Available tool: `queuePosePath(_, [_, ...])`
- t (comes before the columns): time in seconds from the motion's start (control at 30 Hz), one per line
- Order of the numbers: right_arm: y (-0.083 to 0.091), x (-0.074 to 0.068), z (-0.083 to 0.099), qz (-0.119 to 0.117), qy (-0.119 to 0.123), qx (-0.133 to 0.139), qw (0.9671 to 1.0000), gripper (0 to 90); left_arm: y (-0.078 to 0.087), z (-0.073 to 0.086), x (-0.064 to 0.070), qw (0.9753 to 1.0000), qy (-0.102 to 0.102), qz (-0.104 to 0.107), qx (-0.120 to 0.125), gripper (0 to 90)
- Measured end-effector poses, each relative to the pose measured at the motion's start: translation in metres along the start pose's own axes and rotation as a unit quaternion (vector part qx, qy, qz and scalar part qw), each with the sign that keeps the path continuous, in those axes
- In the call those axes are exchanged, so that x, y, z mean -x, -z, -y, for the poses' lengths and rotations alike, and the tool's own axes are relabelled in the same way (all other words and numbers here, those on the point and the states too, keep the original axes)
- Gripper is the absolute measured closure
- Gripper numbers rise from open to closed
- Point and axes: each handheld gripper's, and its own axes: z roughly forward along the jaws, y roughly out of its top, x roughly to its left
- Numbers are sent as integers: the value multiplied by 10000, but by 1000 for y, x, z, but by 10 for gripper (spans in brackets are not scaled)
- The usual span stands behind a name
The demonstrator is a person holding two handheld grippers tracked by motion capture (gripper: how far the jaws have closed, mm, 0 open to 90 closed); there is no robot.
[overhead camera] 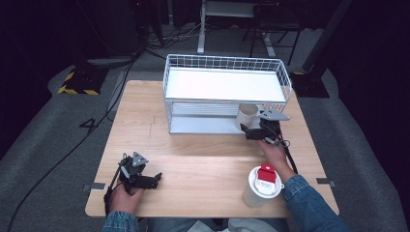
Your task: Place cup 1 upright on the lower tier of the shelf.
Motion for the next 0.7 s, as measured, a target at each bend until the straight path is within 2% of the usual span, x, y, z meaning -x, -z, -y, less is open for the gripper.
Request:
queuePosePath(0.27, [21,1,2,10,-44,72,10000,2,0,0,0,10000,2,-7,5,4])
queuePosePath(0.3, [29,3,4,55,-49,74,9999,2,0,0,0,10000,2,-2,6,4])
queuePosePath(0.47, [39,8,8,1,-102,32,9999,2,0,0,0,10000,2,-7,5,4])
queuePosePath(0.7, [66,18,8,-323,-314,-58,9990,2,0,0,0,10000,10,-11,8,4])
